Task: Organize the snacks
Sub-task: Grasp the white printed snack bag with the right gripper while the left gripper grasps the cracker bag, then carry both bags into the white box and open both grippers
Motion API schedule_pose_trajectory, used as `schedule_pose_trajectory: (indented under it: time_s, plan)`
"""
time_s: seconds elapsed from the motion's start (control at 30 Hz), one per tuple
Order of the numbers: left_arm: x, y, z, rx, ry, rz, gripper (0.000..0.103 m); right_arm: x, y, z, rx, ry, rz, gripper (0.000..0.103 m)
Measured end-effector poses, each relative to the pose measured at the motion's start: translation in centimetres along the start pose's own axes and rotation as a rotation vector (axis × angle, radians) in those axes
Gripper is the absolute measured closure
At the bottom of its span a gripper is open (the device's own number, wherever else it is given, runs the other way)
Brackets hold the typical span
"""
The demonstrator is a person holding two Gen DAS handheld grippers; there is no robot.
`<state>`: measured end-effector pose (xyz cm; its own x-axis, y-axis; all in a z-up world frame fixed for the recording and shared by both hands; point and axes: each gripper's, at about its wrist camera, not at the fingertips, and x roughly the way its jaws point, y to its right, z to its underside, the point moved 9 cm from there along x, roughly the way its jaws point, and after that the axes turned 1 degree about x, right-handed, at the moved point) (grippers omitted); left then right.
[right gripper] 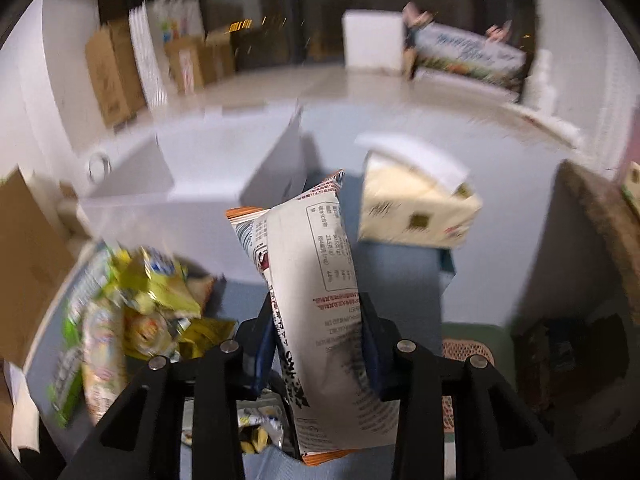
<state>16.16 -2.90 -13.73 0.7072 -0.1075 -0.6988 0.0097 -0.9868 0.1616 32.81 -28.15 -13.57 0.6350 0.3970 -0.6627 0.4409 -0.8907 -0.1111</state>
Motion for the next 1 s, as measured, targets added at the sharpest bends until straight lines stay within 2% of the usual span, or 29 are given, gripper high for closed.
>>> schedule_pose_trajectory:
  time_s: [0.1,0.13,0.23,0.43,0.47,0.5,0.53,0.63,0.7,1.0]
  plan:
    - [3.7,0.3,-0.1,-0.077,-0.073,-0.012,0.000,-4.3,0.3,-0.4,0.064,0.082,-0.014,0.063]
    - [5.5,0.4,-0.1,-0.104,-0.108,-0.032,0.000,-5.8,0.2,-0.5,0.083,0.107,-0.030,0.063]
    - [8.4,0.3,0.0,-0.132,-0.138,-0.103,0.000,-10.0,-0.7,0.8,0.110,0.170,-0.060,0.063]
    - [13.4,-0.1,0.8,-0.151,-0.198,-0.255,0.000,-13.9,-3.1,3.8,0.099,0.194,-0.131,0.063]
    - [13.9,-0.3,1.1,-0.156,-0.216,-0.275,0.012,-14.4,-3.2,4.3,0.106,0.198,-0.148,0.063]
    - [14.4,-0.4,1.5,-0.159,-0.238,-0.287,0.044,-14.9,-3.5,4.8,0.106,0.204,-0.157,0.063]
    - [15.0,-0.4,2.0,-0.155,-0.267,-0.281,0.050,-14.9,-3.7,5.0,0.102,0.209,-0.156,0.063]
    - [14.7,0.2,1.8,-0.104,-0.241,-0.268,0.056,-14.4,-4.2,6.0,0.091,0.194,-0.160,0.063]
    - [14.0,0.6,1.7,-0.070,-0.216,-0.251,0.065,-13.7,-4.4,6.5,0.100,0.175,-0.170,0.063]
    - [7.3,1.5,-0.4,0.011,-0.083,-0.151,0.067,-12.1,-5.0,7.4,0.132,0.147,-0.194,0.063]
